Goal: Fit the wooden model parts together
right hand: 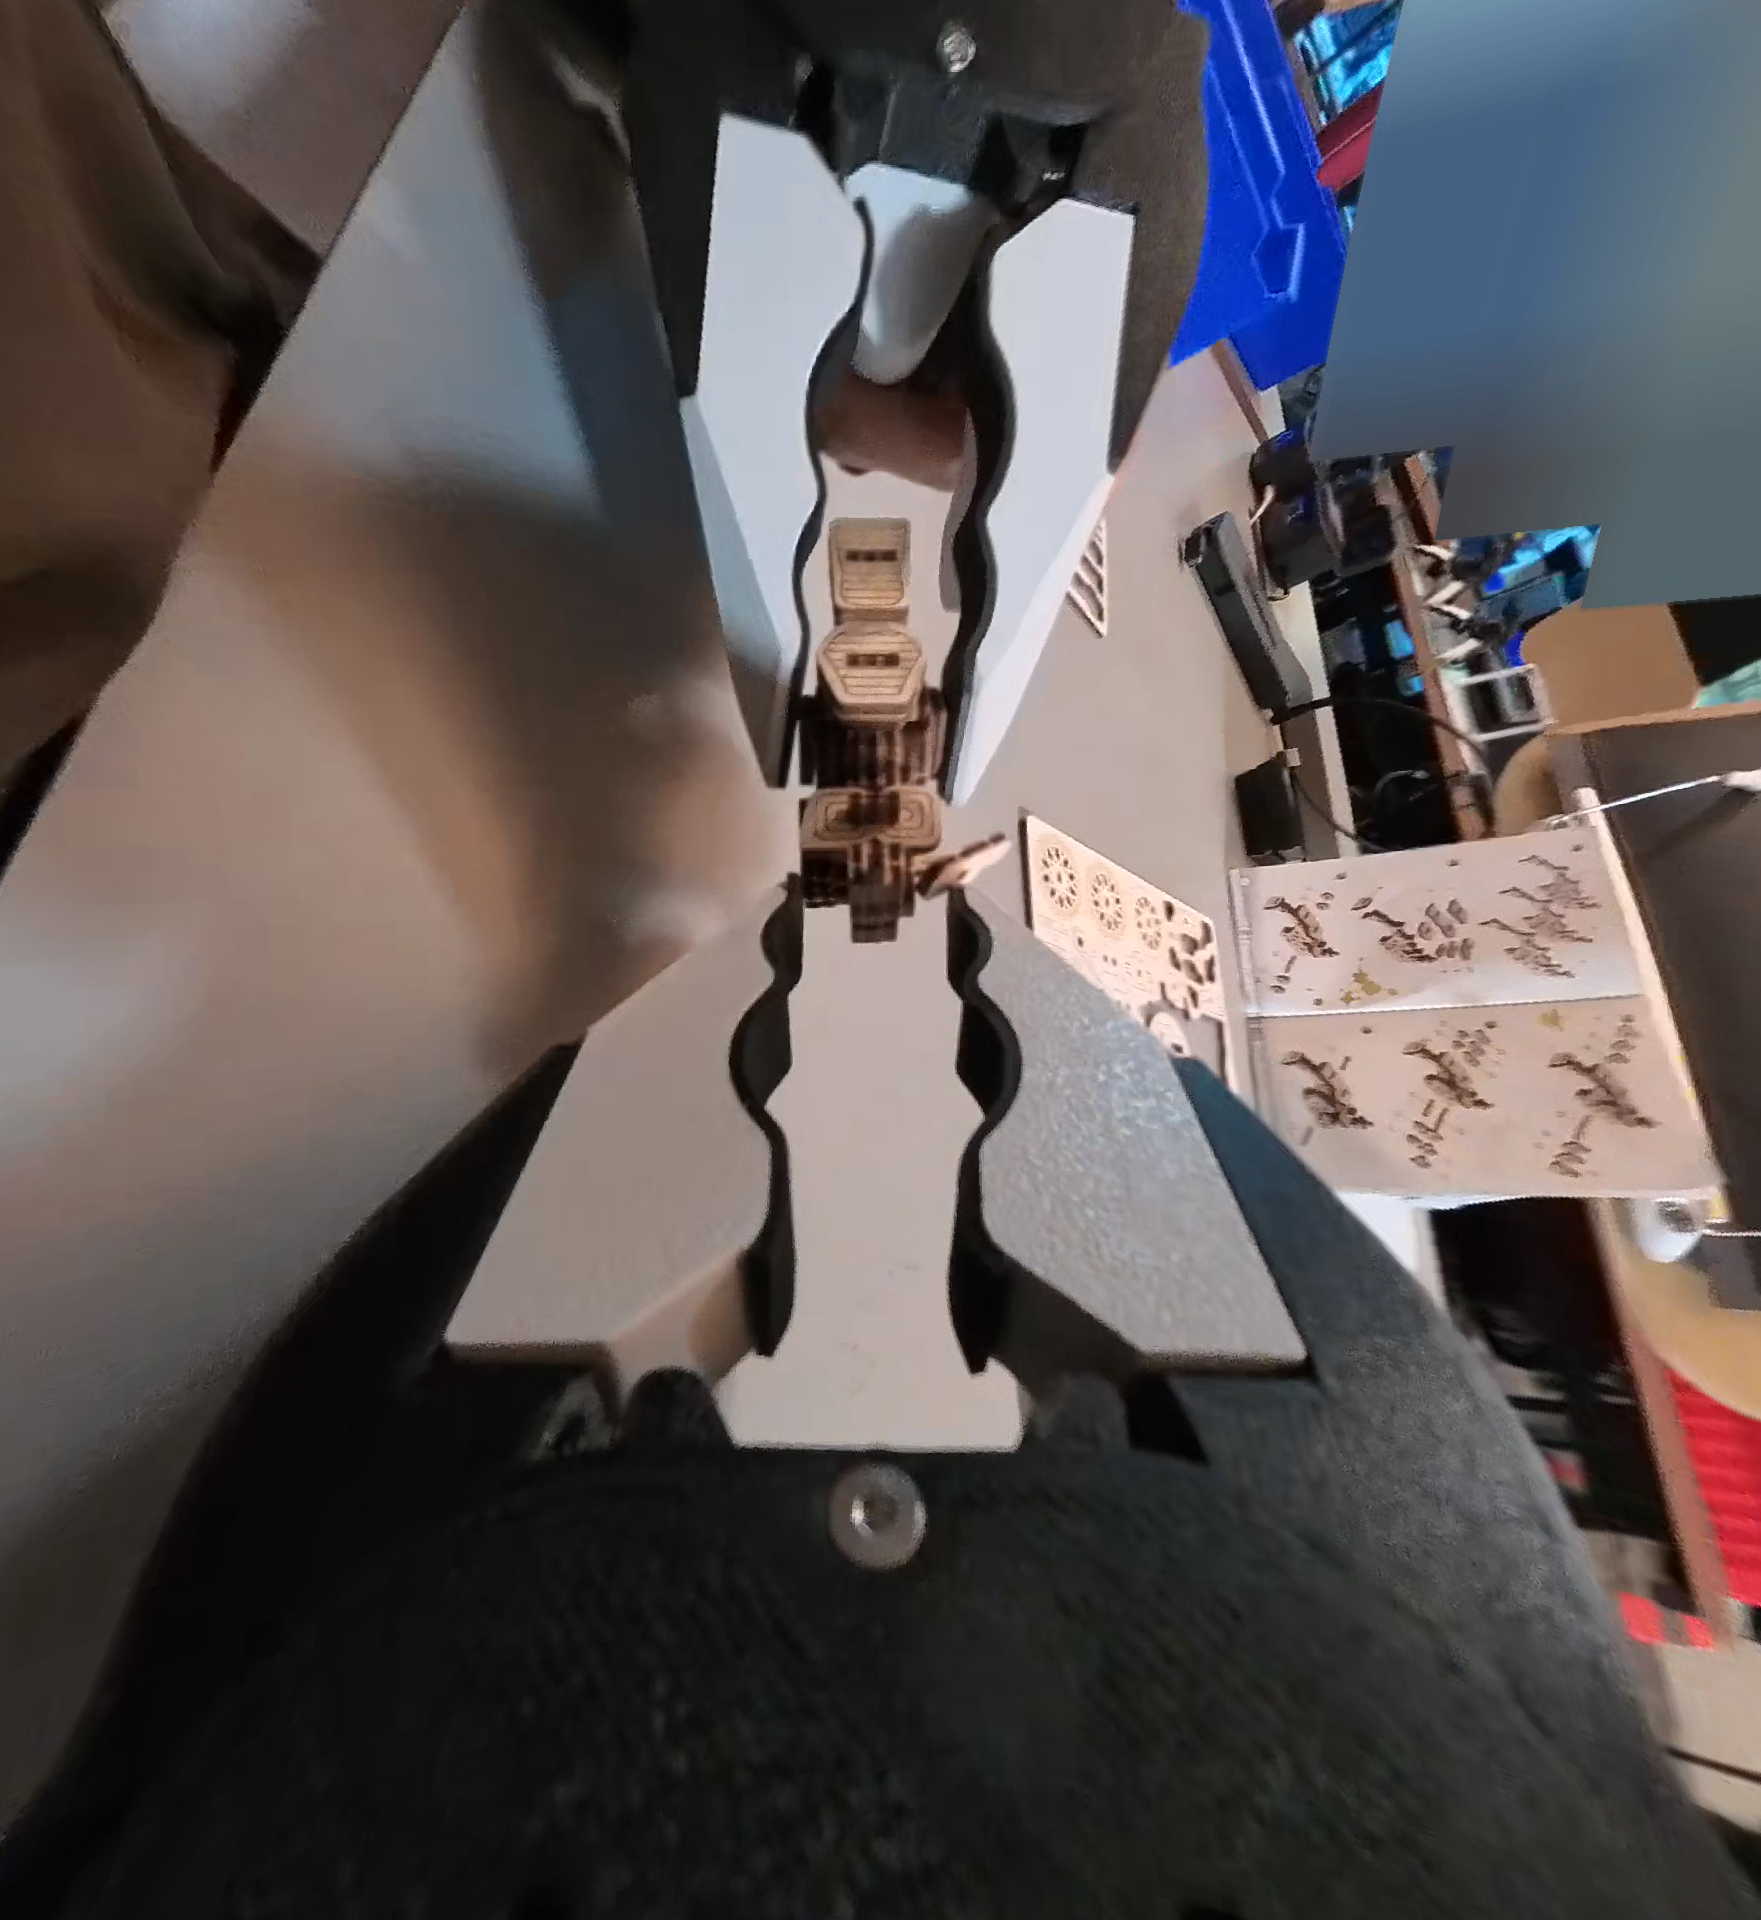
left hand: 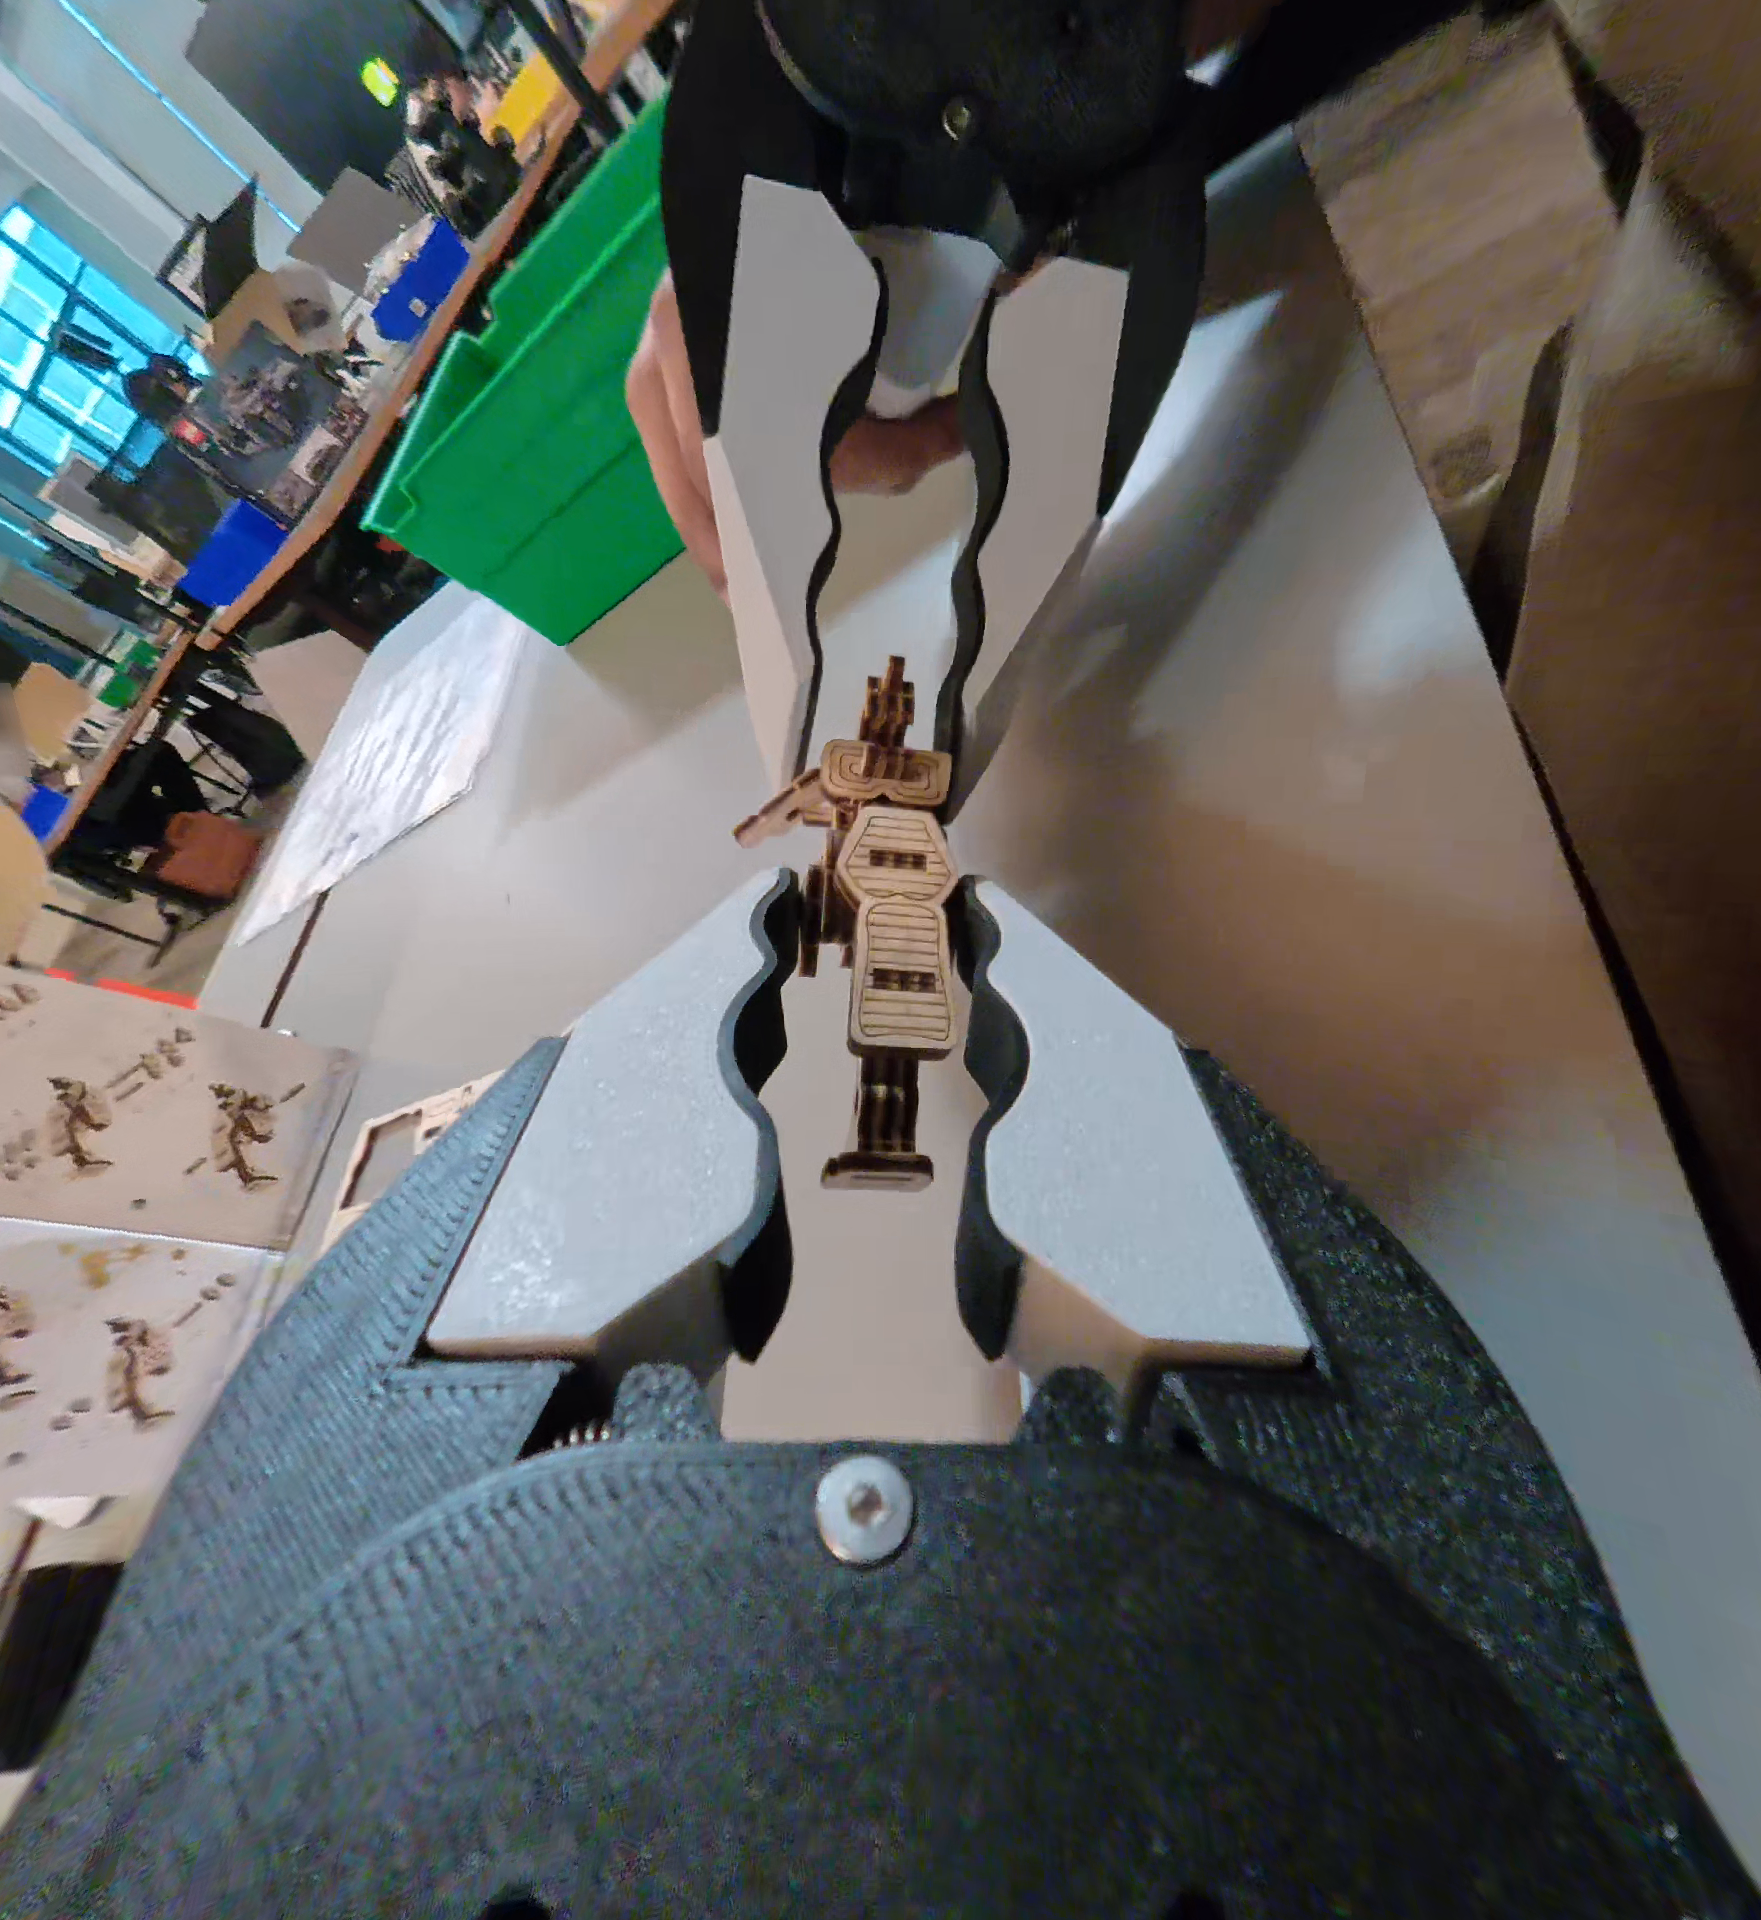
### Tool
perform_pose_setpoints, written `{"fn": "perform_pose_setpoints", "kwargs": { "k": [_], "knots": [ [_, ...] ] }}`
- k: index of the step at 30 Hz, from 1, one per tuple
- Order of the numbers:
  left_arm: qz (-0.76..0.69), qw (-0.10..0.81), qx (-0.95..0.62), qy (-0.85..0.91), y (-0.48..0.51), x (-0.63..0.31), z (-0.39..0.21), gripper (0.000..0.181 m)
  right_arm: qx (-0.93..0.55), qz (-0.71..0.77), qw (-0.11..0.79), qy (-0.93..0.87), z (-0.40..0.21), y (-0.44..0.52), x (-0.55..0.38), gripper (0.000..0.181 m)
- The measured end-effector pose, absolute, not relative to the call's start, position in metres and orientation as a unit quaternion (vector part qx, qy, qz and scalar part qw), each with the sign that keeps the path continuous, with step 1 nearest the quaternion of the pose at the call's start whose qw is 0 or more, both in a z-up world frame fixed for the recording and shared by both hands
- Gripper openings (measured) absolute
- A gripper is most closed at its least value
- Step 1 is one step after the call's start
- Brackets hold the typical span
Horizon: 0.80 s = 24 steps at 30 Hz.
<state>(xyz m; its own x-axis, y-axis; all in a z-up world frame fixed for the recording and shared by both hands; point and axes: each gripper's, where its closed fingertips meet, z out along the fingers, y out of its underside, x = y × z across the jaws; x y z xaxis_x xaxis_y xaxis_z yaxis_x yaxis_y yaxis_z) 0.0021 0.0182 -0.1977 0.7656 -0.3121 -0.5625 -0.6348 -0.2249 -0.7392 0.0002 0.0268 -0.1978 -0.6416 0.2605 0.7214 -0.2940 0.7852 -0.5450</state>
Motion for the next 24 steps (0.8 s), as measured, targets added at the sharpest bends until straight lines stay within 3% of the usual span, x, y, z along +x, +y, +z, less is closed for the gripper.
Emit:
{"fn": "perform_pose_setpoints", "kwargs": {
  "k": [15, 24],
  "knots": [
    [0.092, 0.562, -0.777, 0.268, 0.016, 0.000, -0.192, 0.028, -0.056, 0.400, 0.369, -0.837, -0.190, 0.031, -0.001, 0.022],
    [0.098, 0.503, -0.810, 0.285, 0.014, -0.003, -0.217, 0.028, -0.279, 0.469, 0.260, -0.797, -0.193, 0.069, -0.033, 0.018]
  ]
}}
